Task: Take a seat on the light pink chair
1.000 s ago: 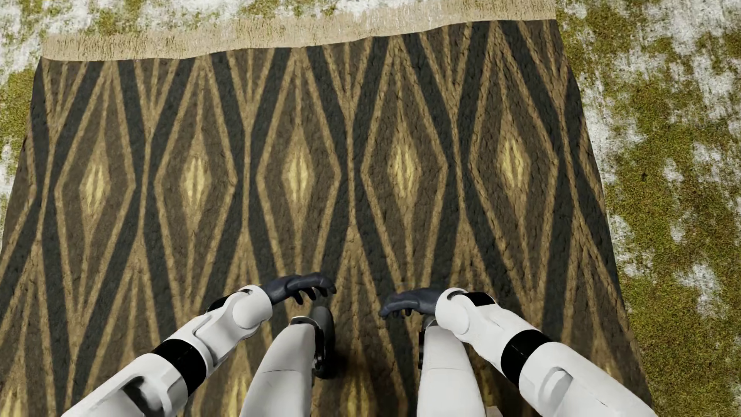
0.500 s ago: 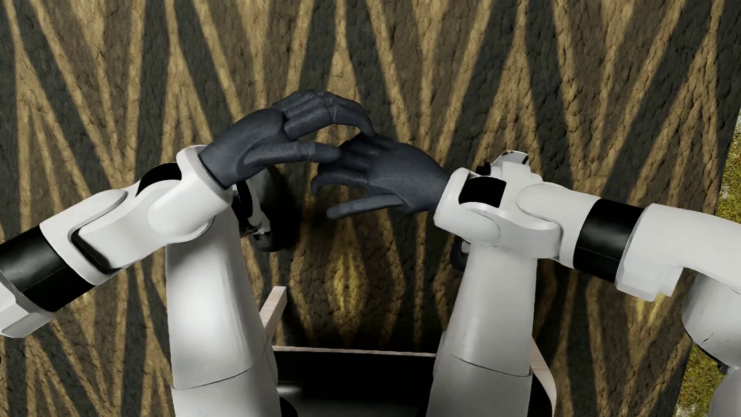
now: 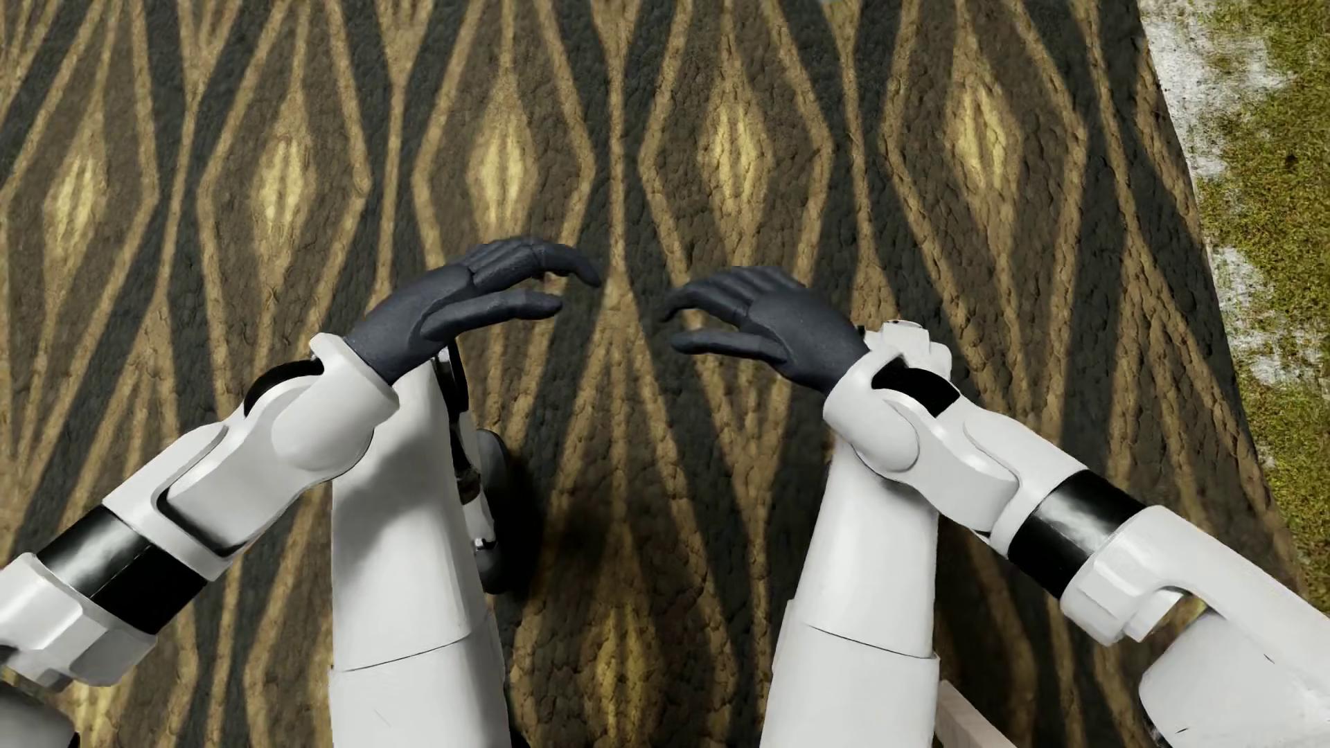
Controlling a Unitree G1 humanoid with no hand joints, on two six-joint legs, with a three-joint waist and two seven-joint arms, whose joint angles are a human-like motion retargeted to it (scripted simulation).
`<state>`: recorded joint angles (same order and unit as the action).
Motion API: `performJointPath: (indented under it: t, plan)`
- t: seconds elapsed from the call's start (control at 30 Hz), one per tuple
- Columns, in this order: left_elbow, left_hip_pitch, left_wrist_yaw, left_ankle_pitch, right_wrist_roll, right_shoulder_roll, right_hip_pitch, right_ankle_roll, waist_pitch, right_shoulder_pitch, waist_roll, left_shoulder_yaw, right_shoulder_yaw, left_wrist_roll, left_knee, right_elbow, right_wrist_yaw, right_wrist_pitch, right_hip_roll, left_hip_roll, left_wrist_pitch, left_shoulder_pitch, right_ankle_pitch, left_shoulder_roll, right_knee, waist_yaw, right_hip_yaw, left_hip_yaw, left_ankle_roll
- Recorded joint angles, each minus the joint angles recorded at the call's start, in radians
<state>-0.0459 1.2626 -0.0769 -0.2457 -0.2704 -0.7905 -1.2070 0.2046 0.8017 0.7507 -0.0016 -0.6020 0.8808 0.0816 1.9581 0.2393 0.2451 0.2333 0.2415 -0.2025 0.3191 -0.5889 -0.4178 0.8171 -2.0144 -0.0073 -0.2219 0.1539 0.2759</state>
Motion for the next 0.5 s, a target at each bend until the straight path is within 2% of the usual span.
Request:
performJointPath:
  t: [0.07,0.1,0.17,0.2,0.27,0.3,0.33,0.37,0.4,0.43,0.47,0.5]
  plan:
    - [-0.068,-0.054,0.014,0.020,-0.001,0.118,0.046,-0.012,-0.025,-0.114,-0.010,0.095,-0.130,0.022,-0.010,0.105,-0.002,-0.025,-0.011,-0.001,-0.019,0.105,0.022,-0.079,0.007,-0.005,0.000,-0.004,-0.005]
    - [-0.111,-0.079,-0.011,0.029,0.016,0.176,0.072,-0.019,-0.040,-0.167,-0.010,0.135,-0.193,0.025,-0.018,0.157,0.022,-0.036,-0.015,0.002,-0.021,0.155,0.029,-0.127,0.014,-0.007,0.005,-0.006,-0.012]
    - [-0.206,-0.116,-0.082,0.038,0.079,0.290,0.115,-0.029,-0.067,-0.262,-0.012,0.215,-0.307,0.004,-0.027,0.245,0.120,-0.070,-0.028,0.004,-0.038,0.238,0.042,-0.221,0.024,-0.006,0.011,-0.008,-0.025]
    - [-0.248,-0.131,-0.123,0.040,0.126,0.334,0.136,-0.036,-0.080,-0.303,-0.008,0.247,-0.351,-0.018,-0.026,0.281,0.140,-0.101,-0.034,0.006,-0.061,0.276,0.043,-0.265,0.028,-0.006,0.016,-0.007,-0.034]
    - [-0.366,-0.159,-0.166,0.033,0.244,0.385,0.179,-0.050,-0.112,-0.368,0.002,0.287,-0.414,-0.109,-0.020,0.373,0.108,-0.126,-0.040,0.013,-0.097,0.331,0.036,-0.345,0.030,-0.003,0.026,-0.009,-0.057]
    - [-0.439,-0.171,-0.187,0.025,0.256,0.390,0.192,-0.049,-0.131,-0.399,0.005,0.305,-0.436,-0.136,-0.015,0.437,0.092,-0.126,-0.043,0.016,-0.093,0.354,0.040,-0.375,0.028,-0.003,0.026,-0.010,-0.067]
    - [-0.518,-0.175,-0.175,0.026,0.250,0.387,0.204,-0.055,-0.149,-0.422,0.008,0.318,-0.450,-0.142,-0.009,0.508,0.053,-0.154,-0.050,0.019,-0.114,0.368,0.039,-0.395,0.027,-0.002,0.026,-0.007,-0.071]
    - [-0.609,-0.181,-0.131,0.023,0.257,0.377,0.217,-0.059,-0.165,-0.440,0.013,0.323,-0.458,-0.149,-0.005,0.591,-0.042,-0.181,-0.056,0.023,-0.149,0.376,0.039,-0.408,0.027,0.000,0.028,-0.006,-0.080]
    - [-0.708,-0.185,-0.029,0.020,0.246,0.365,0.226,-0.063,-0.180,-0.459,0.015,0.323,-0.465,-0.143,-0.001,0.676,-0.155,-0.202,-0.061,0.028,-0.188,0.379,0.037,-0.409,0.027,0.001,0.028,-0.005,-0.088]
    - [-0.802,-0.187,0.050,0.018,0.202,0.355,0.233,-0.070,-0.193,-0.485,0.017,0.313,-0.464,-0.097,0.001,0.745,-0.234,-0.211,-0.066,0.034,-0.209,0.381,0.037,-0.409,0.027,0.002,0.032,-0.008,-0.098]
    - [-0.877,-0.188,0.151,0.018,0.151,0.352,0.240,-0.074,-0.203,-0.520,0.018,0.297,-0.470,-0.030,0.003,0.793,-0.315,-0.217,-0.072,0.038,-0.225,0.386,0.038,-0.410,0.028,0.005,0.031,-0.008,-0.104]
    - [-0.935,-0.188,0.207,0.020,0.094,0.357,0.243,-0.075,-0.212,-0.560,0.016,0.285,-0.485,0.035,0.003,0.831,-0.351,-0.197,-0.076,0.042,-0.212,0.398,0.038,-0.413,0.029,0.007,0.030,-0.008,-0.107]
